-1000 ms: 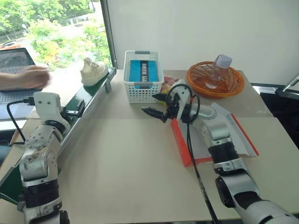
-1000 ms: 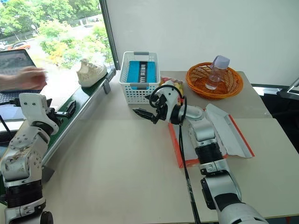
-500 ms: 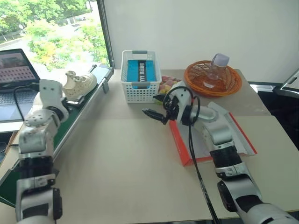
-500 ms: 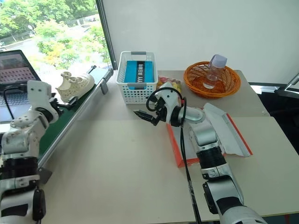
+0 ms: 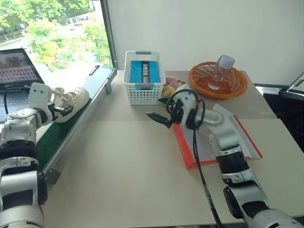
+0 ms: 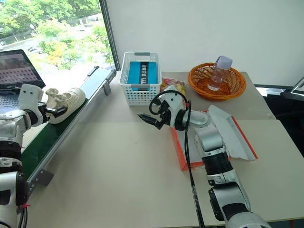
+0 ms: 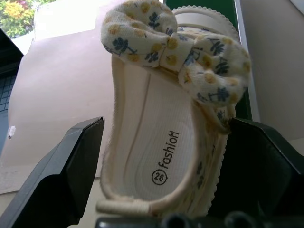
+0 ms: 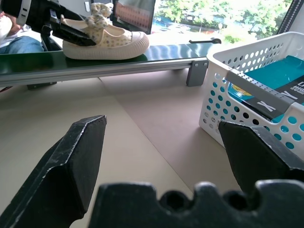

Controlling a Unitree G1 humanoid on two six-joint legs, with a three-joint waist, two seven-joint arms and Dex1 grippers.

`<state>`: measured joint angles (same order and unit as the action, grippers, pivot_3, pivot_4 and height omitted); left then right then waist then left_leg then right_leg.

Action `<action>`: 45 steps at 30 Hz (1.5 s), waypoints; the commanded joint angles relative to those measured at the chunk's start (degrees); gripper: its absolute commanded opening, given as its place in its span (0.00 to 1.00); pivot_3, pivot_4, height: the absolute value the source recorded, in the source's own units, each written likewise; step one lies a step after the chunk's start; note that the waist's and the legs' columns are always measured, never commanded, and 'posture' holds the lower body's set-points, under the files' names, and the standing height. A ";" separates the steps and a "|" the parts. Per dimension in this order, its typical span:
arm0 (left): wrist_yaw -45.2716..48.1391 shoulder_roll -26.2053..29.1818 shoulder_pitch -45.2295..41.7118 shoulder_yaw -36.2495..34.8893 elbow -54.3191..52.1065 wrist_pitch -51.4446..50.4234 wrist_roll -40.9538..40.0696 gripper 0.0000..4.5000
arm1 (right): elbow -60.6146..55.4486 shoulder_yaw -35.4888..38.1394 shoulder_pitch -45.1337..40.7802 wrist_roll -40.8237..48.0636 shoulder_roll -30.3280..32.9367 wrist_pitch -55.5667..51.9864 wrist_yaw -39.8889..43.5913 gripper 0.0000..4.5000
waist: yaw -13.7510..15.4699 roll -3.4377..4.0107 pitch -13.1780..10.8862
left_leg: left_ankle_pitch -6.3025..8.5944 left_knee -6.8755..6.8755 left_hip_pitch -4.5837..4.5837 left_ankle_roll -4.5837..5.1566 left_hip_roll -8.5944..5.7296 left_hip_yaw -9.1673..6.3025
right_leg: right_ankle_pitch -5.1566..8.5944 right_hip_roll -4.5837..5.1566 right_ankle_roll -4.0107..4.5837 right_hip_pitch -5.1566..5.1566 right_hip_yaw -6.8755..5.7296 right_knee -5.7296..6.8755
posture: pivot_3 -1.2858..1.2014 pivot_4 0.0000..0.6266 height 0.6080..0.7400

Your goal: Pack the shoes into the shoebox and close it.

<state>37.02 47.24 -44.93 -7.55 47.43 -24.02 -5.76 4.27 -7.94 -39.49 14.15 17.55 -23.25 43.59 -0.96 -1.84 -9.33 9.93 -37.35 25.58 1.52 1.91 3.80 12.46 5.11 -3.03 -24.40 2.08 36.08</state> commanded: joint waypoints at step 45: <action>-5.63 -28.38 0.99 -0.42 -55.03 -24.32 -24.03 0.00 | -7.41 31.50 -7.71 33.69 -8.33 -34.45 -30.68 1.00 | 0.18 -0.39 -0.22 | -0.23 0.02 0.69 -0.19 0.00 -0.29 | -0.05 0.01 -0.01 -0.47 -0.17 0.13 | 0.52 0.24 1.00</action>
<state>32.12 19.88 -42.35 -9.14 -2.81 -47.58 -27.53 0.22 20.74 -45.86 44.47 8.91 -55.86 15.76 -0.78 -2.23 -9.55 9.69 -37.33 26.27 1.33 1.90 3.51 12.41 5.13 -3.04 -24.88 1.91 36.21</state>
